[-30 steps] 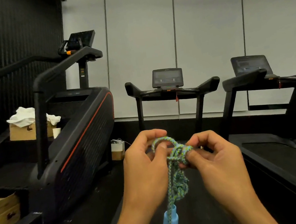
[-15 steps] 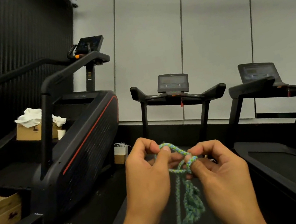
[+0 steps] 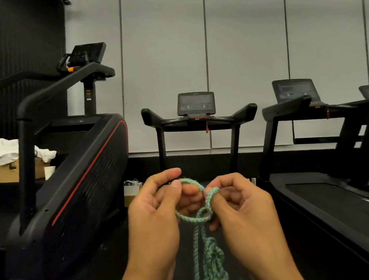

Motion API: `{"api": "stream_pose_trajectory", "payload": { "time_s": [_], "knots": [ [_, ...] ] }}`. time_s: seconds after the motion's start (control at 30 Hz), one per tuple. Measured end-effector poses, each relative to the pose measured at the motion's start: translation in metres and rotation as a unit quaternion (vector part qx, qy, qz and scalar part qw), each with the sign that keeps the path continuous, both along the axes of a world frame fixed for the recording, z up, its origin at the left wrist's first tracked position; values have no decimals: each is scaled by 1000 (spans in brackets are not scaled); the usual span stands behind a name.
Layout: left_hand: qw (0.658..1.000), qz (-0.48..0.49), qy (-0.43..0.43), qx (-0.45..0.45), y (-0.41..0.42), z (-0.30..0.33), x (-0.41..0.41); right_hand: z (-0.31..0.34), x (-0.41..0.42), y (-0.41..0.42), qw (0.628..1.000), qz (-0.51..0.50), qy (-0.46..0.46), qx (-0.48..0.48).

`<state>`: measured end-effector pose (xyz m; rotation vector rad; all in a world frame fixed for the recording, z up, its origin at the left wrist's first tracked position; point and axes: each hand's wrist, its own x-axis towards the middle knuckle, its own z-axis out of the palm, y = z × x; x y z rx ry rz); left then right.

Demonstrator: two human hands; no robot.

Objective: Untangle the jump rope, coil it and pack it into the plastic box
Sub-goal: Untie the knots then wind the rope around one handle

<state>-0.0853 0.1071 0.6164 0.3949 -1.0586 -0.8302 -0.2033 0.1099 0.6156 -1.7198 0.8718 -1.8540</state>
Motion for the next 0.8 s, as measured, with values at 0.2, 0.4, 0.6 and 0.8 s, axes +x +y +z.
{"api": "stream_pose_trajectory", "payload": {
  "time_s": [0.2, 0.4, 0.6, 0.8],
  "knots": [
    [995, -83, -46, -29, -1, -4, -4, -3, -6, -3, 998, -58, 21, -18],
    [987, -72, -127, -73, 1, -7, -1, -3, -6, -5, 996, -77, 29, -30],
    [988, -26, -127, -78, 3, -8, -7, -5, -1, -8, 997, -69, 23, -30],
    [994, -73, -76, -19, 6, -1, 0, -2, 0, -3, 1000, 4, -21, 1]
  ]
}}
